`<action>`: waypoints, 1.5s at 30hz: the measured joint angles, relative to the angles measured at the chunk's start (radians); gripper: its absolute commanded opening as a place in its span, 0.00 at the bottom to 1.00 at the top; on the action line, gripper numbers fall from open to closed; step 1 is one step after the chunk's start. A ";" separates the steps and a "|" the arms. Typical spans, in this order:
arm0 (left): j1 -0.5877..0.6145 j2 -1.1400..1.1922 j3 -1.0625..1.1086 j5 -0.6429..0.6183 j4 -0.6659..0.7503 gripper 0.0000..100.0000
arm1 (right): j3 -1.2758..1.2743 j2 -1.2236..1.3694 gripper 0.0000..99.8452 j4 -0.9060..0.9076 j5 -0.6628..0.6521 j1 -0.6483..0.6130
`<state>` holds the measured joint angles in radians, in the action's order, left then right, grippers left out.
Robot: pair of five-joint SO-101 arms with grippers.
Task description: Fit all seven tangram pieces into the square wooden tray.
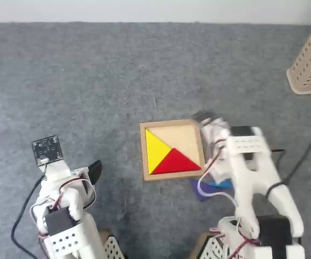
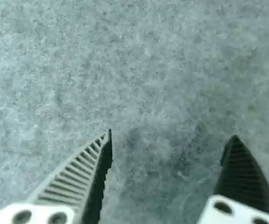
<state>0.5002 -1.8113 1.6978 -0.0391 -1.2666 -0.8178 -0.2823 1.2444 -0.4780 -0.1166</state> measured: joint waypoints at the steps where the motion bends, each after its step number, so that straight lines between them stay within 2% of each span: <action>1: 0.000 0.000 0.000 0.000 0.000 0.35 | 0.017 0.000 0.22 0.000 0.048 0.037; 3: 0.000 0.000 0.000 0.000 0.000 0.35 | 0.061 0.000 0.22 0.002 0.155 0.094; 8: 0.000 0.000 0.000 0.000 0.000 0.35 | 0.236 0.086 0.22 0.002 0.379 0.146; 14: 0.000 0.000 0.000 0.000 0.000 0.35 | 0.411 0.275 0.22 0.002 0.494 0.153; 18: 0.000 0.000 0.000 0.000 0.000 0.35 | 0.436 0.354 0.22 0.002 0.497 0.170; 20: 0.000 0.000 0.000 0.000 0.000 0.35 | 0.425 0.356 0.22 0.002 0.459 0.166; 25: 0.000 0.000 0.000 0.000 0.000 0.35 | 0.351 0.356 0.22 0.002 0.370 0.084; 30: 0.000 0.000 0.000 0.000 0.000 0.35 | 0.316 0.354 0.22 -0.018 0.358 0.054; 34: 0.000 0.000 0.000 0.000 0.000 0.35 | 0.316 0.350 0.21 -0.018 0.358 0.112; 40: 0.000 0.000 0.000 0.000 0.000 0.35 | 0.396 0.350 0.22 -0.018 0.358 0.276; 45: 0.000 0.000 0.000 0.000 0.000 0.35 | 0.427 0.350 0.22 -0.014 0.318 0.296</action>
<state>0.5002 -1.8113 1.6978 -0.0391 -1.2666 -0.3913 0.0675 1.2306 -0.1603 0.1795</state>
